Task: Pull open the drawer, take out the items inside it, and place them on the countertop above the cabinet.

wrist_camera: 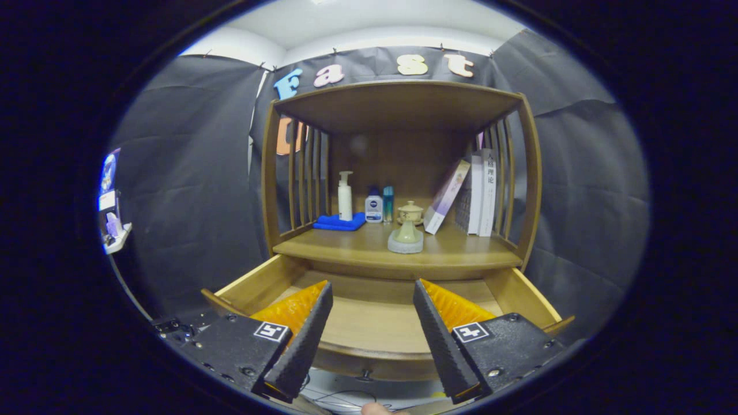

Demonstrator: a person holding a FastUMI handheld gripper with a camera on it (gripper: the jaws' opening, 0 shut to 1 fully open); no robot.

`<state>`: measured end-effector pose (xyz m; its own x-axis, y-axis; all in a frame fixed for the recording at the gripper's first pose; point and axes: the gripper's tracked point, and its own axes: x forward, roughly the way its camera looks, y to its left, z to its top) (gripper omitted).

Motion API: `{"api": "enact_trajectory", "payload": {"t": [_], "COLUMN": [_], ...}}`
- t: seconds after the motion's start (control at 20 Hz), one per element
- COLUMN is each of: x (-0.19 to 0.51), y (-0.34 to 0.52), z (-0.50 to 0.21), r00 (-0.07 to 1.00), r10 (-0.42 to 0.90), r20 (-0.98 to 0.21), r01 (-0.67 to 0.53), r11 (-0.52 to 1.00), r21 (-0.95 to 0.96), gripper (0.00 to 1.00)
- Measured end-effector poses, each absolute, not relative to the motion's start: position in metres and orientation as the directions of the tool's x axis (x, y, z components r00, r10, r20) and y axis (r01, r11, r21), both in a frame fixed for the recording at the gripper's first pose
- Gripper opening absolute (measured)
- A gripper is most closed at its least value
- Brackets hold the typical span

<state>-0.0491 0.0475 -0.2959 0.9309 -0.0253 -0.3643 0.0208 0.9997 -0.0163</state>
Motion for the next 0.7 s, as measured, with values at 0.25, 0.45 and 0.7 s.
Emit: {"api": "enact_trajectory", "payload": {"t": [0.25, 0.45, 0.7], "x": [-0.085, -0.11, -0.12], "y": [0.051, 0.053, 0.05], "z": [-0.315, -0.343, -0.379], "r00": [0.936, 0.923, 0.888], "r10": [-0.058, -0.073, -0.088], "r20": [-0.346, -0.378, -0.452], "r01": [0.045, 0.037, 0.061], "r11": [0.998, 0.994, 0.995], "r21": [-0.047, -0.101, -0.074], "gripper": [0.96, 0.96, 0.96]}}
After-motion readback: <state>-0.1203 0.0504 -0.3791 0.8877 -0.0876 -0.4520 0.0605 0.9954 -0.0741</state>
